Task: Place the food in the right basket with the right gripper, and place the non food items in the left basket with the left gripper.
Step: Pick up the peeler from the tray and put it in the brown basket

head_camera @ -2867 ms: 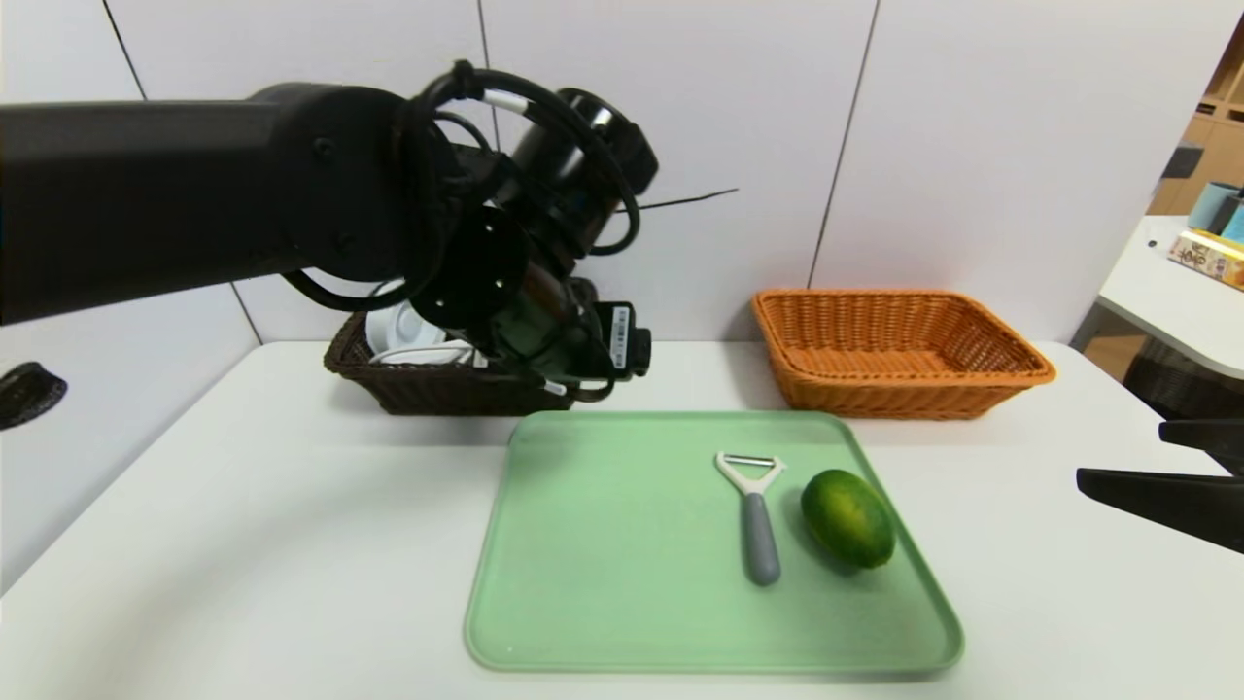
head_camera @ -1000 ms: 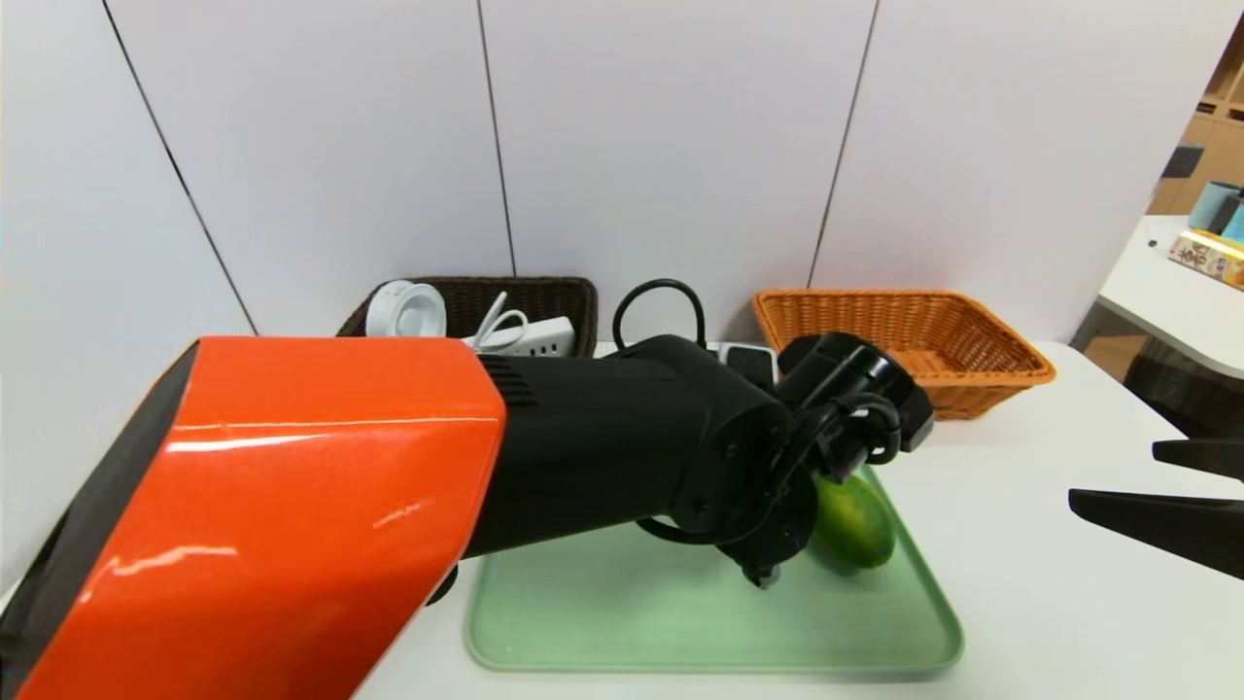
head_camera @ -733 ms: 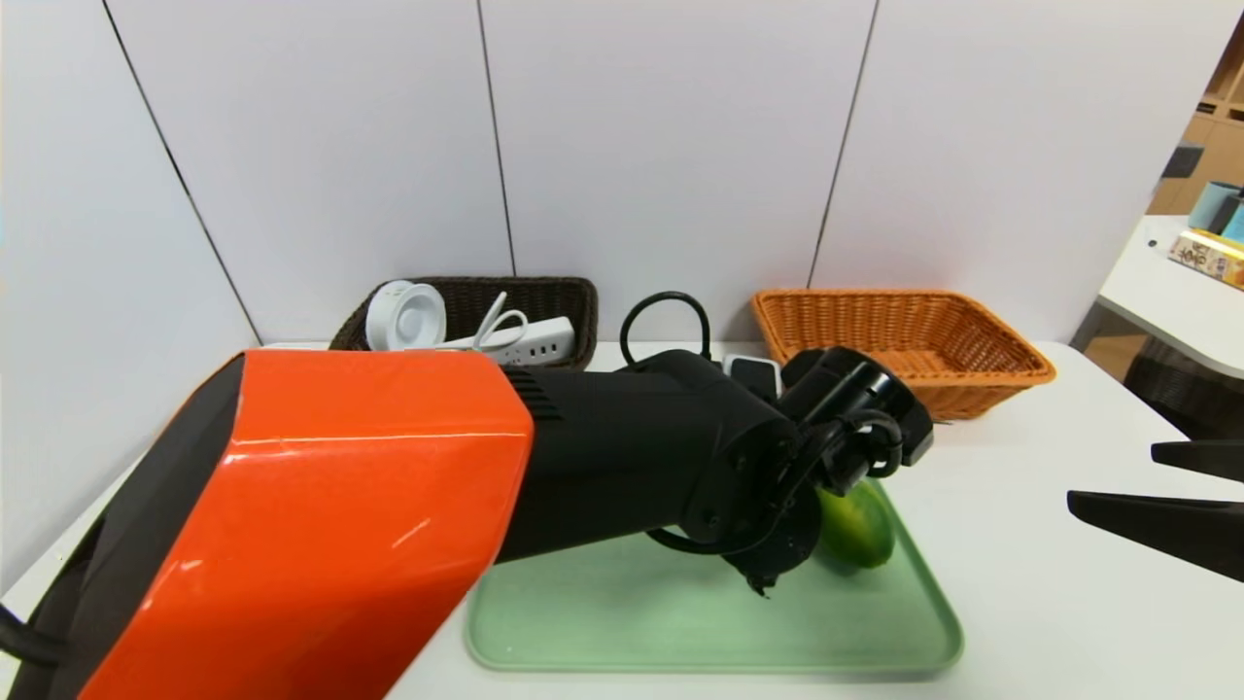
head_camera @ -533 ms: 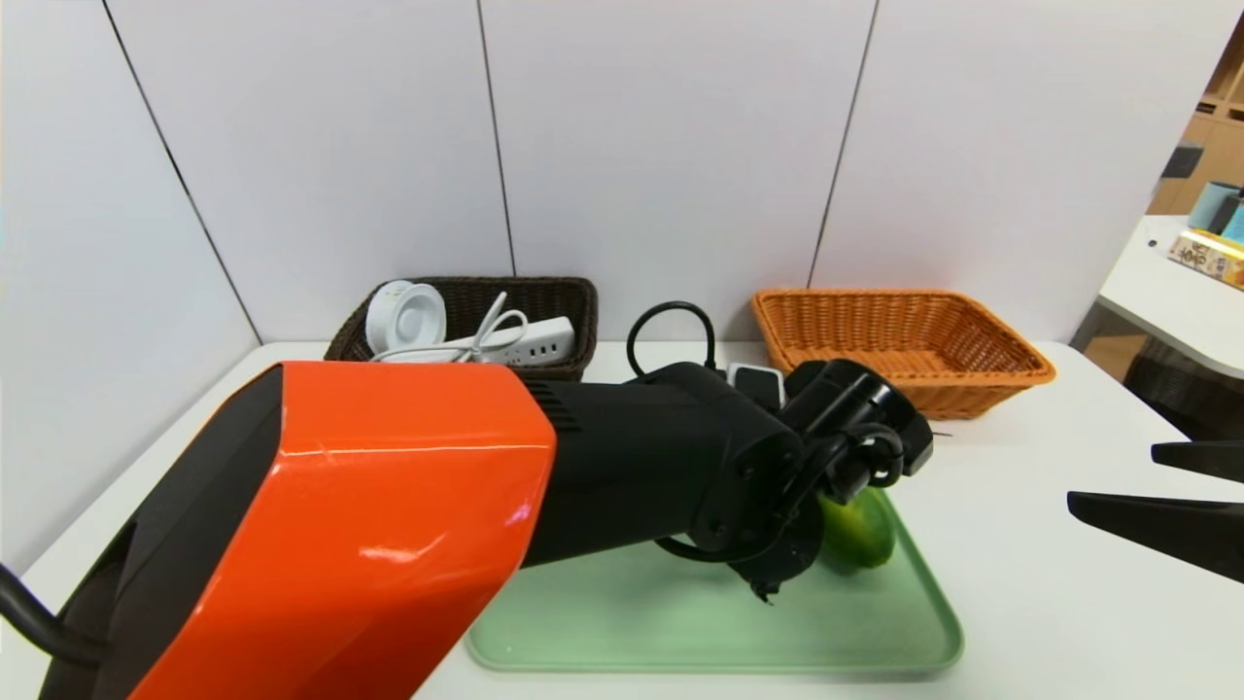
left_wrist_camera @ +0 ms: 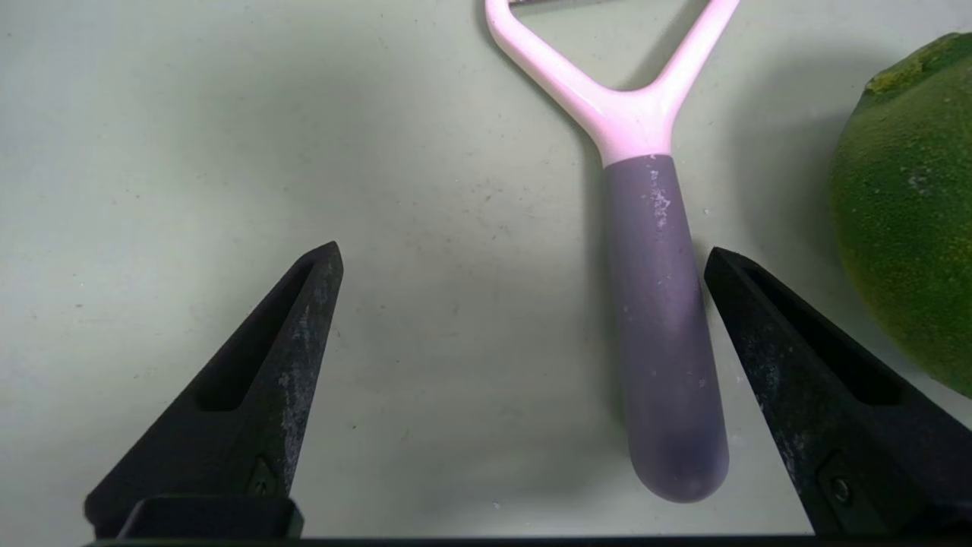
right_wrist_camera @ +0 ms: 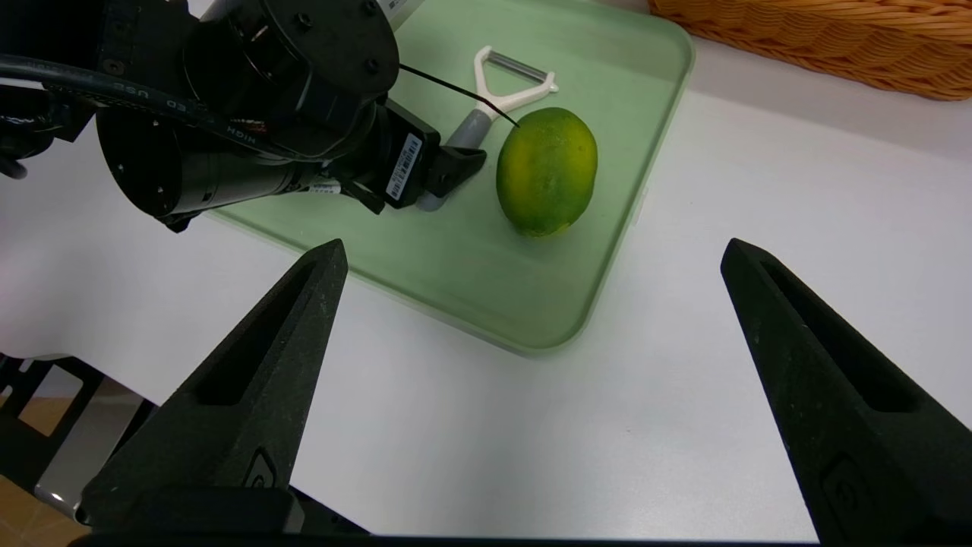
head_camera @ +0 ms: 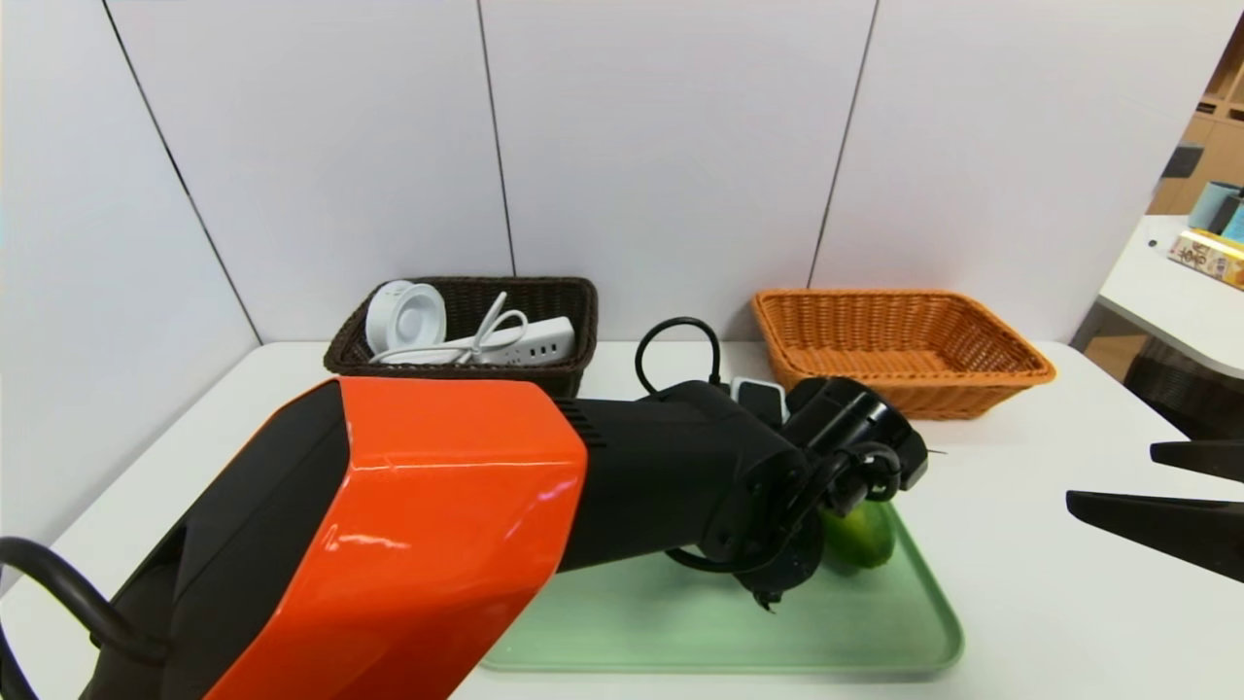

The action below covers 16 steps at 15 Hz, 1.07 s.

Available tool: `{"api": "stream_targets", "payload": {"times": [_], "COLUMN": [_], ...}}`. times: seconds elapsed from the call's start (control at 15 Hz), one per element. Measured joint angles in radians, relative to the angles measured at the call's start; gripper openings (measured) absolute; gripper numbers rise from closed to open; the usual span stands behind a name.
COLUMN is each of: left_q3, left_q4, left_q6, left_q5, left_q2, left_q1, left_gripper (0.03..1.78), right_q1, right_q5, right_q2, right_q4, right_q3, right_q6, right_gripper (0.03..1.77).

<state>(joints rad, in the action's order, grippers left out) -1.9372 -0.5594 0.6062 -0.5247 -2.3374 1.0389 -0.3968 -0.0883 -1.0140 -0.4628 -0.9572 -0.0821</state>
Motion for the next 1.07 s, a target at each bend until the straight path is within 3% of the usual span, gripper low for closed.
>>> {"api": "stream_targets", "payload": {"times": [1.07], "left_q3": [-0.002], "left_q4": [0.012], "left_q6": [0.007], "left_q5": [0.014], "left_q2": [-0.013], "left_q1": [-0.002], "left_gripper": [1.69], "right_q1": [0.000], "right_q5": [-0.001], "right_q2": [-0.001], "right_q4": [0.001], "right_q3": [-0.001], "right_q6": [0.000], "right_gripper": [1.70]}}
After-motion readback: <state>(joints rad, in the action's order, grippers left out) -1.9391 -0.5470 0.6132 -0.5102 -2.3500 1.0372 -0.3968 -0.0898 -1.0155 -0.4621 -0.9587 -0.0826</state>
